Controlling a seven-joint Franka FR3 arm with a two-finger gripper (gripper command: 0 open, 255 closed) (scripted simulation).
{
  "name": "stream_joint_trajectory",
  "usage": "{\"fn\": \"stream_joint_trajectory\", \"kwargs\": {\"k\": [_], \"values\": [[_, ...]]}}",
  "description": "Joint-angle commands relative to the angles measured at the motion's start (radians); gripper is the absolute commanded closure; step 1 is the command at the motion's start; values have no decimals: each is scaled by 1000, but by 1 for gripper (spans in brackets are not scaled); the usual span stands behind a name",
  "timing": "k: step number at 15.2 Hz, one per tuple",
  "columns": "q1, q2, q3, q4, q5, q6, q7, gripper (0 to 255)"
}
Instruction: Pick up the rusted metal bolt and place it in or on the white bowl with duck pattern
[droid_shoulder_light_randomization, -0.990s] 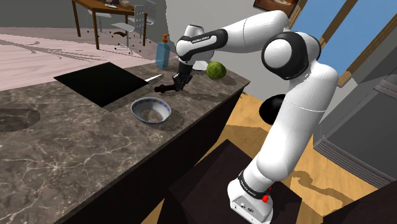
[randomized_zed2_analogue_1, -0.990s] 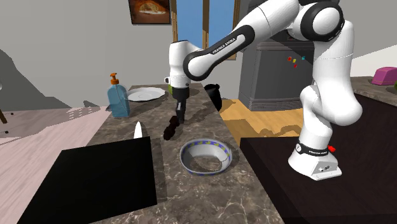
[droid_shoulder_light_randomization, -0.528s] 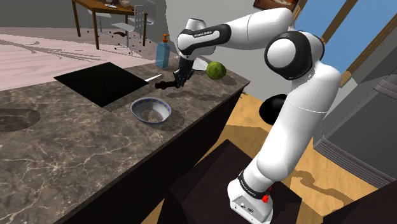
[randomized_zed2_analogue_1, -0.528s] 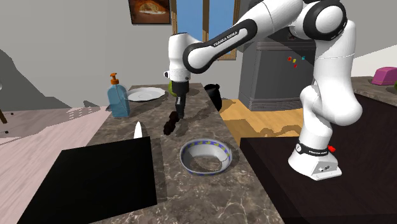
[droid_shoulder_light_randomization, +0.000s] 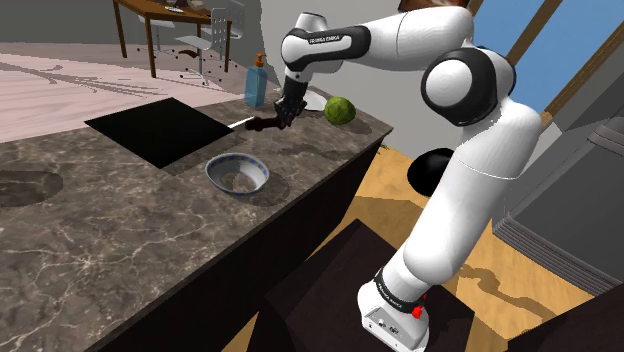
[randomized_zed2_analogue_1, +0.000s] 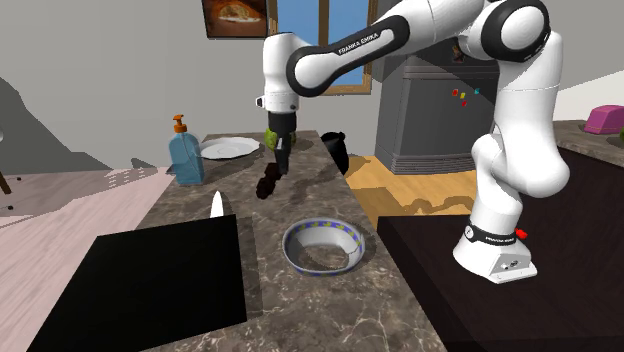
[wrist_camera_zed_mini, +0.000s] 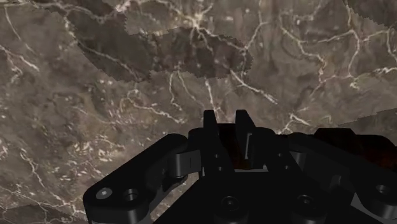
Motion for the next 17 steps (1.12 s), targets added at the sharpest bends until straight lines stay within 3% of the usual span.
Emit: {"fn": "stream_joint_trajectory", "kwargs": {"k": [1,10,17], "values": [[0,-12,0,15,-2,-28,1,255],[0,-29,-1,102,-6,-131,5,255],[73,-217,60,-114,-34,-99,146,255]]}}
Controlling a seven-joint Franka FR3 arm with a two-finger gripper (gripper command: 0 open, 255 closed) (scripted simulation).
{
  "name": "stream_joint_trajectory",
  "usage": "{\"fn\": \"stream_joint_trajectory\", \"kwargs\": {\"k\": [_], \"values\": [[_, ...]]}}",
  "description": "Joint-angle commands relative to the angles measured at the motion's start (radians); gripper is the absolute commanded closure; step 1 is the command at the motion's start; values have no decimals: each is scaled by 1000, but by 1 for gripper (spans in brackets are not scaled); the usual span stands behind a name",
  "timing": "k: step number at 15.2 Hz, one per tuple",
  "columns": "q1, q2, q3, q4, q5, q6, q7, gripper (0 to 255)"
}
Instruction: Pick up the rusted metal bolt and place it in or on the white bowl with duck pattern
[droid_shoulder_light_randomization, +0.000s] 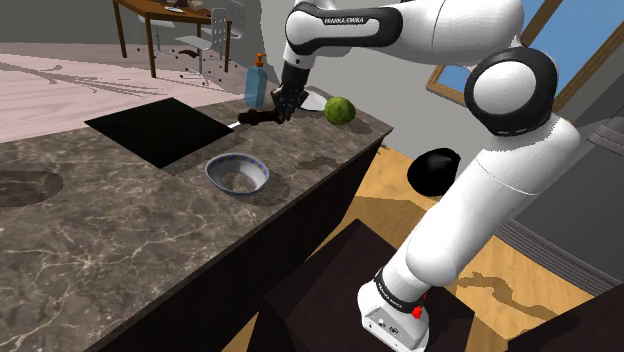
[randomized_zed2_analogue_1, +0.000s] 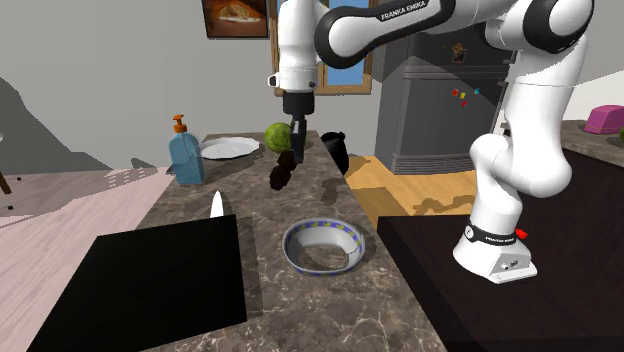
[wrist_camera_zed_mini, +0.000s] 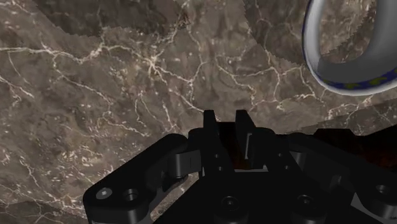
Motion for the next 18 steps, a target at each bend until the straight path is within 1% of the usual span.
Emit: {"fn": "stream_joint_trajectory", "kwargs": {"k": [1,9,11,18], "values": [[19,-51,20,-55,-5,5,42,255],[93,-216,120,-215,4,2,212,255],[120,-261,159,-253,15,-4,273,255],[120,-246,161,-333,16,91,273,255]]}}
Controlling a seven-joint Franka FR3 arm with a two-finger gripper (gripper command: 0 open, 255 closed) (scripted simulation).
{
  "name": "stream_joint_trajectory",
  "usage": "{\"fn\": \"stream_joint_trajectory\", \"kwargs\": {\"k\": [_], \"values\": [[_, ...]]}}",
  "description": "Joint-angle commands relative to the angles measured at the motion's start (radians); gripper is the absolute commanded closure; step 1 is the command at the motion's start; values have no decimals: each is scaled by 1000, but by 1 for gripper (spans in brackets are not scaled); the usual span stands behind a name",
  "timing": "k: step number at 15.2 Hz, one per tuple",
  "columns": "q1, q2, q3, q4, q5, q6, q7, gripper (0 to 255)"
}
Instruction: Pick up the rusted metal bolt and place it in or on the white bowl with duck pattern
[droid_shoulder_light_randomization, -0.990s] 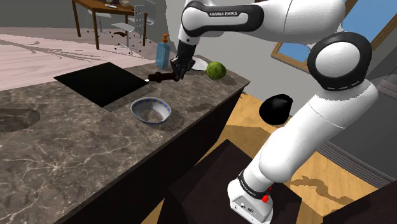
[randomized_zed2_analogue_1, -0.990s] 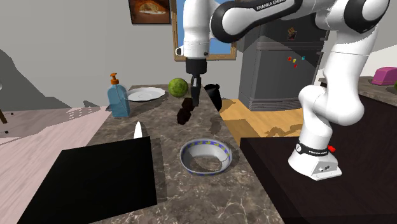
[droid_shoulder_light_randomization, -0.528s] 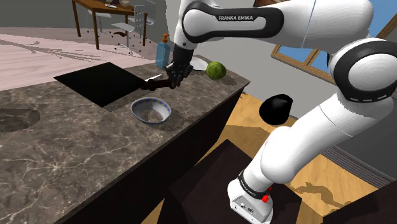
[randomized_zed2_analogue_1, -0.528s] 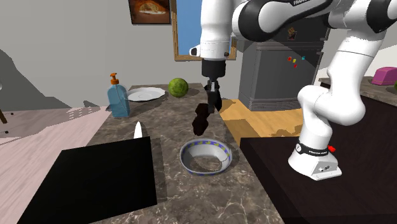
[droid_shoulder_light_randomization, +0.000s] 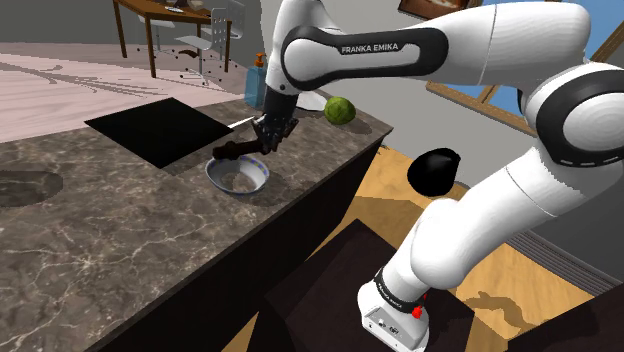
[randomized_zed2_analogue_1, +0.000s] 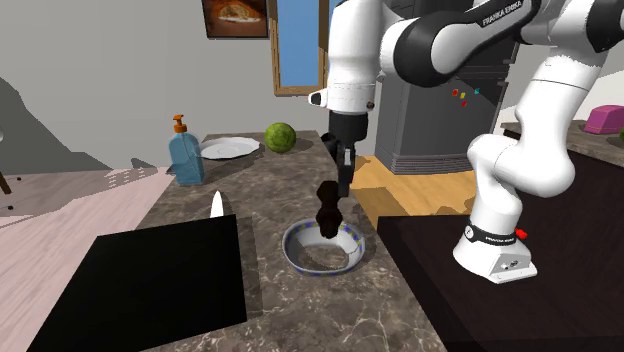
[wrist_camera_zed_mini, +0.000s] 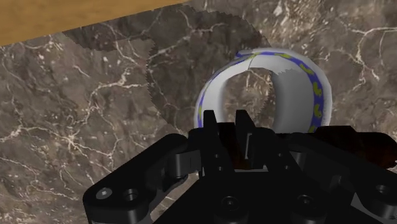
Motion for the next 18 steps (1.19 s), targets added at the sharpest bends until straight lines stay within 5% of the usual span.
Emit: {"fn": "stream_joint_trajectory", "kwargs": {"k": [1,10,17,18], "values": [[0,4,0,-23,0,27,-1,255],[0,40,2,-105,0,146,-1,255],[0,40,2,-105,0,146,-1,255],[0,40,2,-105,0,146,-1,0]]}}
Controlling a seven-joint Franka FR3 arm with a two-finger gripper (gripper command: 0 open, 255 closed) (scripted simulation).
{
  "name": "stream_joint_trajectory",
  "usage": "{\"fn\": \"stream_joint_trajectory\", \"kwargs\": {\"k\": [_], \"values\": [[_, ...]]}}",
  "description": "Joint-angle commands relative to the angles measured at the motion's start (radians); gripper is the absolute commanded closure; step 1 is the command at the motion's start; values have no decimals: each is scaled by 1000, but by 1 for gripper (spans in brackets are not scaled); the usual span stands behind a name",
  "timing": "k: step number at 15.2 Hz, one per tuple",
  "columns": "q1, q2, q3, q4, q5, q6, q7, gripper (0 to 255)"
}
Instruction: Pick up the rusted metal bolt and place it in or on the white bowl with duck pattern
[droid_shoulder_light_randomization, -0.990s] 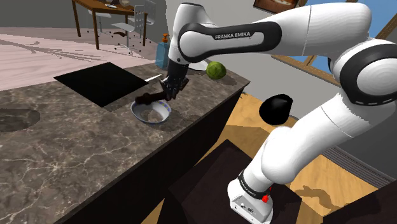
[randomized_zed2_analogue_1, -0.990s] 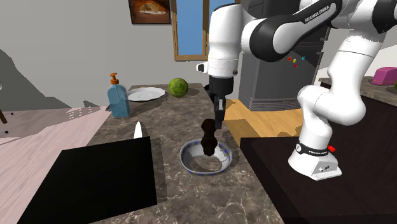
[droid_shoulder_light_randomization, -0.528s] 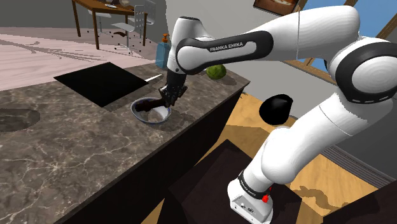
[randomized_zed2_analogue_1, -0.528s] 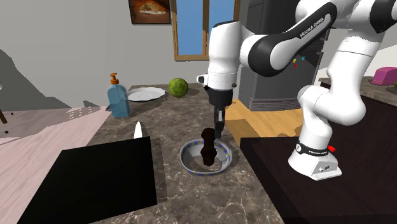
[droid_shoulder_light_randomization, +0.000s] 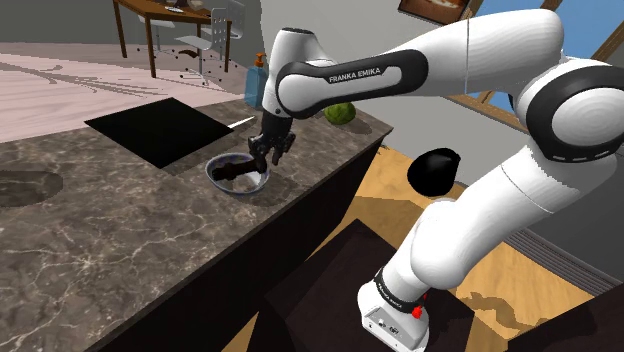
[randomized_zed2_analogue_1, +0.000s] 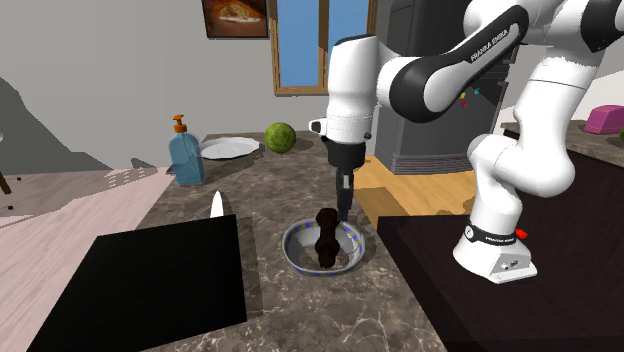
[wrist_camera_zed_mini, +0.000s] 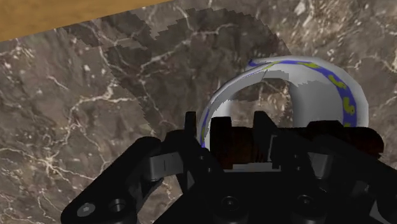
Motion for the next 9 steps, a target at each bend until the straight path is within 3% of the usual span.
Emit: {"fn": "stream_joint_trajectory", "kwargs": {"k": [1,5,9], "values": [[0,0,0,0,0,0,0,0],[0,0,0,0,0,0,0,0],[-1,-43,-3,89,1,-131,-1,0]]}}
